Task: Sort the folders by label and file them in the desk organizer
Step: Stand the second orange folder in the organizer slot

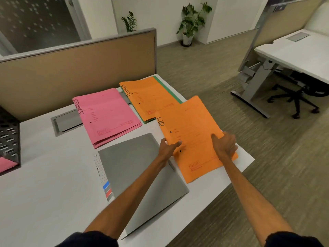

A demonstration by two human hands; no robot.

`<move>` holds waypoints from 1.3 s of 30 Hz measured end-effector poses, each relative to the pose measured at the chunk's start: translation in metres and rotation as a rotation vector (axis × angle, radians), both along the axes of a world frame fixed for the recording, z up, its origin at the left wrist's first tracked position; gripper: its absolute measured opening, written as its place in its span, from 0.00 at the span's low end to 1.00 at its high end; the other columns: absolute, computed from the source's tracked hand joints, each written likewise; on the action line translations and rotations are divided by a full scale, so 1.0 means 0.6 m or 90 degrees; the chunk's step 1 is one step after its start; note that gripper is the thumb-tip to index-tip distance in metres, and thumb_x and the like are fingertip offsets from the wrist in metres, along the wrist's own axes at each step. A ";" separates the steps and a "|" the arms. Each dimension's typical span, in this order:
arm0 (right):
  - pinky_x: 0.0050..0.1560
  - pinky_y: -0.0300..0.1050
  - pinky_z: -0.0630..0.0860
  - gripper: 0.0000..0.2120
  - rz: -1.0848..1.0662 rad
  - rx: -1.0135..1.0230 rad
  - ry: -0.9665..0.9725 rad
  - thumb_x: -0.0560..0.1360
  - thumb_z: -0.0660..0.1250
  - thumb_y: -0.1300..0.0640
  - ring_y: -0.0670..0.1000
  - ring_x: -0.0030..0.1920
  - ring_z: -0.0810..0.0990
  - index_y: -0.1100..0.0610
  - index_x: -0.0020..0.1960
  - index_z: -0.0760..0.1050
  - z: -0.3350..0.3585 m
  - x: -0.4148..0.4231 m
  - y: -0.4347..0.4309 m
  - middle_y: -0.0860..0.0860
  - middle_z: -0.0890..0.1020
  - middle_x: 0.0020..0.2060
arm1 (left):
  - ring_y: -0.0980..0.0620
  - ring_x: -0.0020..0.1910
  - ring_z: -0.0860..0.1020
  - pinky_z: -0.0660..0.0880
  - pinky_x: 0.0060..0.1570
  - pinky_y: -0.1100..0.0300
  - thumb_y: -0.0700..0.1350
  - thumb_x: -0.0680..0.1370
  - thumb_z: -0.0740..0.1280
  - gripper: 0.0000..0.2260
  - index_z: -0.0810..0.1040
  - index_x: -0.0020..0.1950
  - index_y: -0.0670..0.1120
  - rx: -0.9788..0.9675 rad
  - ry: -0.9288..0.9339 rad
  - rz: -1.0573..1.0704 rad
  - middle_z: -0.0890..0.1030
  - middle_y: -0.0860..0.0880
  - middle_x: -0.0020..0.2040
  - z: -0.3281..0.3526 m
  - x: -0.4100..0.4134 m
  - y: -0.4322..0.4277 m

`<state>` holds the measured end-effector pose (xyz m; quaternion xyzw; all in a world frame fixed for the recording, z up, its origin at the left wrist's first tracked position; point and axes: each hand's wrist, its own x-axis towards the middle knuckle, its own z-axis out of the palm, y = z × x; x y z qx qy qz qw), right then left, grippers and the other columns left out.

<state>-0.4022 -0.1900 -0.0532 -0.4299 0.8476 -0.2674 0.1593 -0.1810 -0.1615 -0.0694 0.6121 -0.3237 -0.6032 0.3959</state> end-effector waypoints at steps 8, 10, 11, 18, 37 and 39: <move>0.61 0.60 0.71 0.21 -0.009 -0.178 -0.100 0.73 0.67 0.40 0.57 0.54 0.76 0.57 0.54 0.77 0.066 0.040 -0.021 0.54 0.74 0.55 | 0.46 0.63 0.76 0.75 0.61 0.48 0.48 0.73 0.75 0.32 0.63 0.70 0.44 -0.115 0.047 0.032 0.75 0.48 0.65 0.042 0.005 -0.006; 0.59 0.60 0.73 0.23 0.011 -0.174 -0.130 0.74 0.66 0.39 0.58 0.54 0.77 0.57 0.57 0.76 0.072 0.057 -0.024 0.54 0.75 0.56 | 0.44 0.62 0.77 0.76 0.60 0.43 0.47 0.73 0.75 0.29 0.66 0.69 0.41 -0.133 0.032 0.066 0.76 0.44 0.65 0.053 0.021 -0.004; 0.60 0.60 0.73 0.23 0.019 -0.170 -0.142 0.75 0.65 0.39 0.59 0.54 0.77 0.57 0.57 0.76 0.075 0.068 -0.025 0.55 0.75 0.56 | 0.44 0.62 0.77 0.76 0.60 0.41 0.47 0.73 0.74 0.29 0.66 0.69 0.40 -0.146 0.026 0.082 0.76 0.43 0.65 0.058 0.031 -0.001; 0.60 0.61 0.72 0.21 0.100 -0.132 -0.188 0.78 0.61 0.44 0.61 0.55 0.77 0.59 0.61 0.74 0.086 0.152 -0.023 0.56 0.73 0.60 | 0.45 0.61 0.78 0.77 0.58 0.44 0.47 0.79 0.67 0.22 0.68 0.69 0.41 -0.264 -0.034 0.133 0.77 0.43 0.64 0.097 0.116 0.026; 0.70 0.59 0.57 0.32 0.426 -0.239 -0.048 0.76 0.65 0.43 0.55 0.72 0.61 0.56 0.74 0.60 0.178 0.526 0.052 0.53 0.63 0.71 | 0.50 0.55 0.77 0.77 0.54 0.52 0.52 0.83 0.56 0.11 0.62 0.61 0.48 -0.320 -0.243 0.265 0.73 0.49 0.62 0.111 0.378 0.185; 0.70 0.59 0.60 0.32 0.485 -0.280 -0.042 0.76 0.65 0.41 0.54 0.72 0.62 0.54 0.74 0.62 0.206 0.590 0.072 0.53 0.63 0.72 | 0.52 0.50 0.78 0.78 0.51 0.54 0.52 0.83 0.55 0.09 0.63 0.58 0.49 -0.320 -0.275 0.291 0.75 0.51 0.57 0.114 0.418 0.214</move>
